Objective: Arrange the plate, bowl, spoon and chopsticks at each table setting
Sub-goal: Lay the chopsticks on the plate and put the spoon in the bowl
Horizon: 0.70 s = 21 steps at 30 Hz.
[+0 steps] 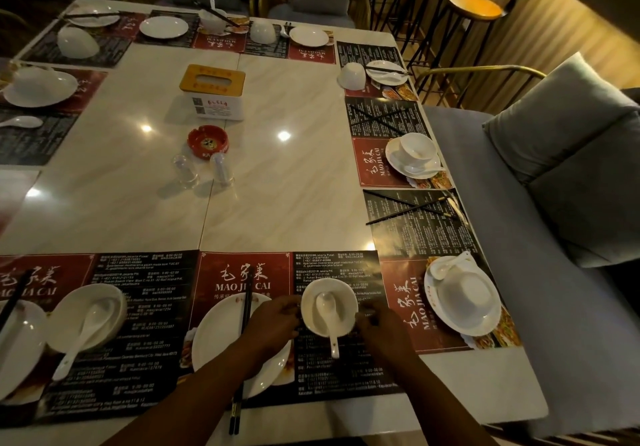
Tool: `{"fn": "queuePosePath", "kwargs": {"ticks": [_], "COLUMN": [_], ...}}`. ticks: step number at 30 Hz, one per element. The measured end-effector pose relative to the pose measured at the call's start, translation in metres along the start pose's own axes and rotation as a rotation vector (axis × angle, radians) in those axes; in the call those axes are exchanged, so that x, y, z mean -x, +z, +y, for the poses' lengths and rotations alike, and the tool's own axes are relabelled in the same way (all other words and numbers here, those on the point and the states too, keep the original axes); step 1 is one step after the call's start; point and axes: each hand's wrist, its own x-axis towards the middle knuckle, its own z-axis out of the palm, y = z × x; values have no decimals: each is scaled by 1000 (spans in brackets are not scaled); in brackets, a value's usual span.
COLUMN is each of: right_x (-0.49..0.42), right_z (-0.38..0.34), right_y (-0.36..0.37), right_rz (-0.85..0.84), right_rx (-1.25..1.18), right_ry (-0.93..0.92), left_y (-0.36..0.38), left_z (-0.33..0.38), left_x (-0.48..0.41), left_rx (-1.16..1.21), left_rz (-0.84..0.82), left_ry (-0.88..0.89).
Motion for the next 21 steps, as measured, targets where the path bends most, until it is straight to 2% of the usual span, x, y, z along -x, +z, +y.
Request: {"fn": "queuePosePath", "kwargs": {"ticks": [4,16,21], "right_x": [-6,-12,-8], "right_z": [1,2,6], "right_y": [5,2,-4], "right_rz": [-4,-27,-56], "right_rx": [65,49,25], "right_ry": [-27,-40,-14], "left_y": [2,3,1], "left_z": [-1,0,1], "left_x": [4,7,4], "left_rx": [-29,-68,-103], "left_rz": [-18,-22,48], "left_ry": [17,34,51]}}
